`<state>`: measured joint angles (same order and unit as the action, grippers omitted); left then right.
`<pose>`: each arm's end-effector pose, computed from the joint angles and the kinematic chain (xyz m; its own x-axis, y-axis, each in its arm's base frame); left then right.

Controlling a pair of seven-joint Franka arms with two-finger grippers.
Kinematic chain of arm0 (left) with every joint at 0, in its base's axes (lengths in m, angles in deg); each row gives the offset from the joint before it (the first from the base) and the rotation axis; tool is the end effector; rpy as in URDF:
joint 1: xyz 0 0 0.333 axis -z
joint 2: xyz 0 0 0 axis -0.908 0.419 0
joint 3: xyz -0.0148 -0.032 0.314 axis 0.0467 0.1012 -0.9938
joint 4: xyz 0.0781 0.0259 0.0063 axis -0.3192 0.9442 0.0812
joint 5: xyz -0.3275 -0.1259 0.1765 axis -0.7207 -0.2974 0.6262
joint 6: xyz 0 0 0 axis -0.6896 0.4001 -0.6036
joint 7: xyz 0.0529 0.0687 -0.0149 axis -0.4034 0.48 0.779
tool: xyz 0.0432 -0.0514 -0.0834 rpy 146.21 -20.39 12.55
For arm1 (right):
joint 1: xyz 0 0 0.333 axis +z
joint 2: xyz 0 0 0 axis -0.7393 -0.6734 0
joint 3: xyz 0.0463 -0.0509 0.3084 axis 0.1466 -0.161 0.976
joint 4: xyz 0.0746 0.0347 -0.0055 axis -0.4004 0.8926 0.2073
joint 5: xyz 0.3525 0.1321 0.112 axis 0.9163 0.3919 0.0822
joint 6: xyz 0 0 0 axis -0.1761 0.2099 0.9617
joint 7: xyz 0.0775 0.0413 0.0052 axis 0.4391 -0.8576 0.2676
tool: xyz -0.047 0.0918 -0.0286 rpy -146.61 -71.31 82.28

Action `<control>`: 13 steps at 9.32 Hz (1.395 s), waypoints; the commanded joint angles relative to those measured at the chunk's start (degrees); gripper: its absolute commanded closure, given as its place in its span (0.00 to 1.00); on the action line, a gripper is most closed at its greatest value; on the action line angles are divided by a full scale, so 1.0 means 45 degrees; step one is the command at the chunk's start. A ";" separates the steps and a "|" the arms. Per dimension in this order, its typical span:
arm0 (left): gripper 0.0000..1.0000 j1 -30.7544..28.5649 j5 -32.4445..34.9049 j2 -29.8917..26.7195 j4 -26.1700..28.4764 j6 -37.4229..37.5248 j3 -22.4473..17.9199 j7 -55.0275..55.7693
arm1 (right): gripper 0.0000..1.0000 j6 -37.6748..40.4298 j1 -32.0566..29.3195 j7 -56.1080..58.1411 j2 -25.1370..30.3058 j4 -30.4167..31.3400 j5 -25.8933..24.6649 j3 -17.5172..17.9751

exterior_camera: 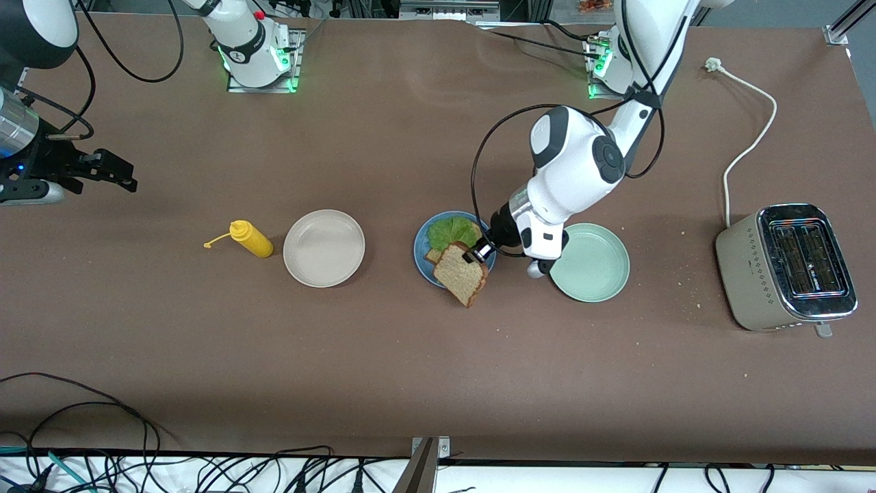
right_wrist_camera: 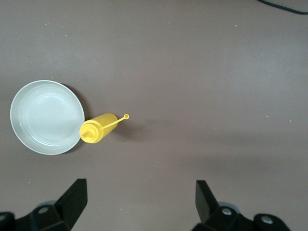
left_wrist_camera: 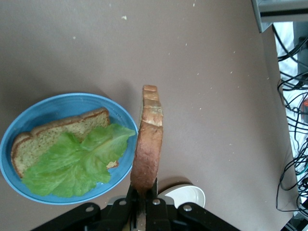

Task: Make sandwich in blue plate with both arms
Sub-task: 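Lower the toast slice onto the lettuce with the left gripper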

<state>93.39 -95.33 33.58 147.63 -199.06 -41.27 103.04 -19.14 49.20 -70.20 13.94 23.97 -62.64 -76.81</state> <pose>0.5833 -0.3648 0.3320 0.6572 0.6844 -0.3156 0.7375 -0.4976 0.4567 0.5551 -0.0297 0.5319 0.9989 0.0466 0.0036 0.0467 -0.9989 -0.0040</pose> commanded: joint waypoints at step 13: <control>1.00 0.0831 -0.0402 0.0854 0.0084 0.0408 -0.0199 0.0491 | 0.00 0.3770 0.0051 -0.0009 -0.0556 -0.3898 -0.0109 -0.0078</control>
<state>96.89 -95.34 37.62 147.62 -199.65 -41.54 105.09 -3.66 49.32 -70.25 13.10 8.72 -62.64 -76.93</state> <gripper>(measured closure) 0.916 0.000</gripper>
